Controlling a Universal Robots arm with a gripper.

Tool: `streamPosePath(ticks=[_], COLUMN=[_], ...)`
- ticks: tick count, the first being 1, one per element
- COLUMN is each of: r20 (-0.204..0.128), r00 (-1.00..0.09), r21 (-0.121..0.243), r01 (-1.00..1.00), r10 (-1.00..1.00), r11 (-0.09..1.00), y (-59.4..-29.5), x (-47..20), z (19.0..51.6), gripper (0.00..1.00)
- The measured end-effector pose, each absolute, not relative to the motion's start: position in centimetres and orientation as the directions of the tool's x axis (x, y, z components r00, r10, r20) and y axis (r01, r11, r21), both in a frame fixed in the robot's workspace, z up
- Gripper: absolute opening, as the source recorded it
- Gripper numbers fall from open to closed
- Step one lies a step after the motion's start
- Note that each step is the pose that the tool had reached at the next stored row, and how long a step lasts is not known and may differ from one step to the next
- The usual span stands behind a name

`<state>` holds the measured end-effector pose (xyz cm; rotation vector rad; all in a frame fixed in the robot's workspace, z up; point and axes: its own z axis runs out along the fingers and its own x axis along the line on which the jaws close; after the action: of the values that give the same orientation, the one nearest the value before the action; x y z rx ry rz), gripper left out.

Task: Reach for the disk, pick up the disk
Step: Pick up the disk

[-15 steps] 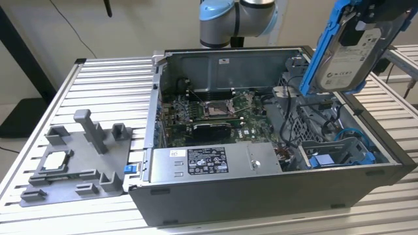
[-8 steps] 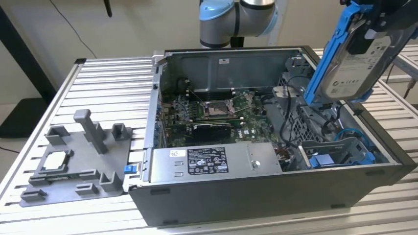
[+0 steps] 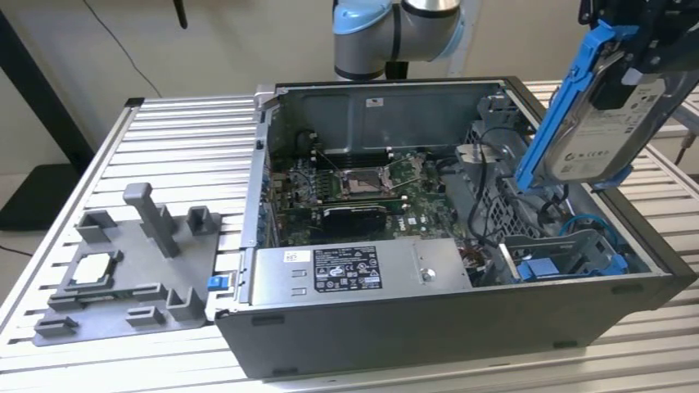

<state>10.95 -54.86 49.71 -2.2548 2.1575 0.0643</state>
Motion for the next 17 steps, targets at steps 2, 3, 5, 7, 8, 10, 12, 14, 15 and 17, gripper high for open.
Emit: streamPosePath(ticks=[2,3,5,7,8,10,12,14,15,17], r20=[-0.044,-0.044,-0.044,-0.044,-0.044,-0.044,-0.044,-0.044,-0.044,-0.044], r00=[0.043,0.043,0.043,0.042,0.042,0.041,0.039,0.033,0.03,0.026], r21=[0.014,0.014,0.014,0.014,0.014,0.014,0.014,0.014,0.014,0.014], r01=[-0.999,-0.999,-0.999,-0.999,-0.999,-0.999,-0.999,-0.999,-0.999,-1.0], r10=[-0.998,-0.998,-0.998,-0.998,-0.998,-0.998,-0.998,-0.998,-0.999,-0.999], r11=[-0.044,-0.044,-0.043,-0.043,-0.043,-0.042,-0.039,-0.034,-0.031,-0.026], y=[-55.2,-55.4,-55.8,-56.3,-56.6,-57.2,-57.6,-57.9,-58.0,-58.4], x=[11.0,11.0,11.1,11.1,11.2,11.2,11.2,11.2,11.2,11.2], z=[49.5,49.3,49.1,48.9,48.8,48.6,48.3,48.0,47.8,47.5], gripper=[0.0,0.0,0.0,0.0,0.0,0.0,0.0,0.0,0.0,0.0])
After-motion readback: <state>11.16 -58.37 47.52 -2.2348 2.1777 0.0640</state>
